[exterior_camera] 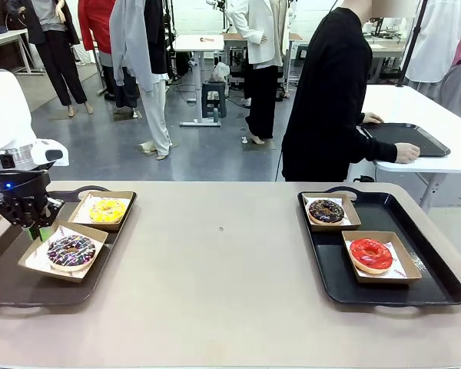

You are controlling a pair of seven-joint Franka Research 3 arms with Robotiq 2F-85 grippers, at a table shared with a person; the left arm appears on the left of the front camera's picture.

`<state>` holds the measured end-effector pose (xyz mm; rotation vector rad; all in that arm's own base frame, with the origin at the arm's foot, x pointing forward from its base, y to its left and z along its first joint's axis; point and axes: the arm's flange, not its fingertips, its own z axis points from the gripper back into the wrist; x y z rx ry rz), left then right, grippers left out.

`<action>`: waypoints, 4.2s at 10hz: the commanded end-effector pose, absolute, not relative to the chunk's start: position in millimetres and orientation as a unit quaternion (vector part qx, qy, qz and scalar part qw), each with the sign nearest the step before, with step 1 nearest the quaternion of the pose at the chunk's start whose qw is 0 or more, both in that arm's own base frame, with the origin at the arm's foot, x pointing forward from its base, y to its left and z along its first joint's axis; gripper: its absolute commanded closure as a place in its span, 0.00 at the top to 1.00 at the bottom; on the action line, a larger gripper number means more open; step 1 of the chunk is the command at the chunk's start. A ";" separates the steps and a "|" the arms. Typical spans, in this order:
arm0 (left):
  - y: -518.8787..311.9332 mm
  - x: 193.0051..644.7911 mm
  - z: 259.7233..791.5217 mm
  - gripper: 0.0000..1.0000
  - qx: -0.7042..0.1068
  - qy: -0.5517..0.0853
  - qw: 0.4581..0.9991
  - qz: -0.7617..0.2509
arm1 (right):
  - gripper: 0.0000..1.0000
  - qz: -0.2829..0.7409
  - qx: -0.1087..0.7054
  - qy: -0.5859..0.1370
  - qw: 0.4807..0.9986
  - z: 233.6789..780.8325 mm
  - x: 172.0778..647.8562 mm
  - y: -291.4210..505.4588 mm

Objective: Individually package the donuts and arrange them on the tray.
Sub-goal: Place the picked Paper togo box on the Handle tray.

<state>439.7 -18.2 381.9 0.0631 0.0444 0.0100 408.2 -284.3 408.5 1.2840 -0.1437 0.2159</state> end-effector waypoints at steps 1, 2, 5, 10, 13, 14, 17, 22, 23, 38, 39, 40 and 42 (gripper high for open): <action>-18.7 440.7 382.3 0.59 0.062 0.020 0.998 0.022 | 1.00 0.096 0.596 -0.064 0.795 409.7 408.8 -283.8; -17.1 439.7 383.8 1.00 0.066 0.022 0.997 0.024 | 1.00 0.096 0.596 -0.064 0.795 409.7 408.8 -283.8; -8.9 424.3 404.4 0.98 0.063 0.014 0.998 0.003 | 1.00 0.096 0.596 -0.064 0.795 409.7 408.8 -283.8; 16.5 383.4 460.2 1.00 0.031 -0.039 0.999 -0.005 | 1.00 0.096 0.596 -0.064 0.795 409.7 408.8 -283.8; 14.8 387.7 470.4 1.00 0.040 -0.041 0.998 0.001 | 1.00 0.096 0.596 -0.064 0.795 409.7 408.8 -283.8; 14.8 387.7 470.4 1.00 0.040 -0.041 0.998 0.001 | 1.00 0.096 0.596 -0.064 0.795 409.7 408.8 -283.8; 34.8 389.7 478.5 1.00 -0.056 -0.027 0.998 -0.008 | 1.00 0.096 0.596 -0.064 0.795 409.7 408.8 -283.8; 184.8 393.6 458.8 1.00 -0.414 -0.078 0.907 -0.022 | 1.00 0.096 0.596 -0.064 0.795 409.7 408.8 -283.8; 202.3 392.1 446.6 1.00 -0.448 -0.082 0.890 -0.018 | 1.00 0.096 0.596 -0.064 0.795 409.7 408.8 -283.8; 281.9 332.2 399.0 1.00 -0.582 -0.093 0.804 0.081 | 1.00 0.096 0.596 -0.064 0.795 409.7 408.8 -283.8; 274.1 332.5 397.2 1.00 -0.607 -0.061 0.791 0.053 | 1.00 0.096 0.596 -0.064 0.795 409.7 408.8 -283.8; 274.1 332.5 397.2 1.00 -0.607 -0.061 0.791 0.053 | 1.00 0.096 0.596 -0.064 0.795 409.7 408.8 -283.8; 274.1 332.5 397.2 1.00 -0.607 -0.061 0.791 0.053 | 1.00 0.096 0.596 -0.064 0.795 409.7 408.8 -283.8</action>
